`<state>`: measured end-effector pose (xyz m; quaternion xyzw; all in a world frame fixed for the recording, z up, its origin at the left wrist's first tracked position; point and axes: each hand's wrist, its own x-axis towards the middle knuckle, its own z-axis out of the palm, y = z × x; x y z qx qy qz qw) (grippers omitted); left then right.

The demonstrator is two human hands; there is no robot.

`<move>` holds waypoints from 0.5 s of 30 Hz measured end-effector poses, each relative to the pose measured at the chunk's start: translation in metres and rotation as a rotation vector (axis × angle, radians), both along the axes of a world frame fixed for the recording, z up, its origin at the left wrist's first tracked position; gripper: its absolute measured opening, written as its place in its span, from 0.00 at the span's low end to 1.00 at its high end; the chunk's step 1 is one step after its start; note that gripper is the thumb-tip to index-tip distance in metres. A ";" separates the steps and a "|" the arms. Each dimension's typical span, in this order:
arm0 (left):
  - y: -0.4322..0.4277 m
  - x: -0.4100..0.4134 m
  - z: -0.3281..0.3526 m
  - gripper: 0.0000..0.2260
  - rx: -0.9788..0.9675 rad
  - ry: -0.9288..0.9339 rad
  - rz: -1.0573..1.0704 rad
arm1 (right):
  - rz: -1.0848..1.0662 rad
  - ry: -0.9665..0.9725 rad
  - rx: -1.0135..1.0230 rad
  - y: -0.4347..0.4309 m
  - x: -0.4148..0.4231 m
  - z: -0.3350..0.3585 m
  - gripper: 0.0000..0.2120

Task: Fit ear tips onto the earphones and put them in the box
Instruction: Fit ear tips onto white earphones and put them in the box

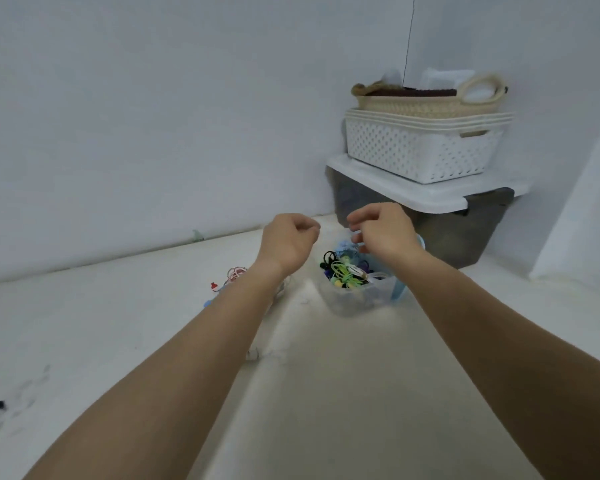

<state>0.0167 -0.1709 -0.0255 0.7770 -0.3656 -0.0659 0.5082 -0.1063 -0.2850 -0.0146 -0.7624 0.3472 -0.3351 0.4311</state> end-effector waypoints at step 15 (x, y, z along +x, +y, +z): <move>0.170 -0.010 -0.044 0.10 0.369 -0.156 -0.041 | 0.670 0.362 -0.199 0.130 0.004 -0.031 0.08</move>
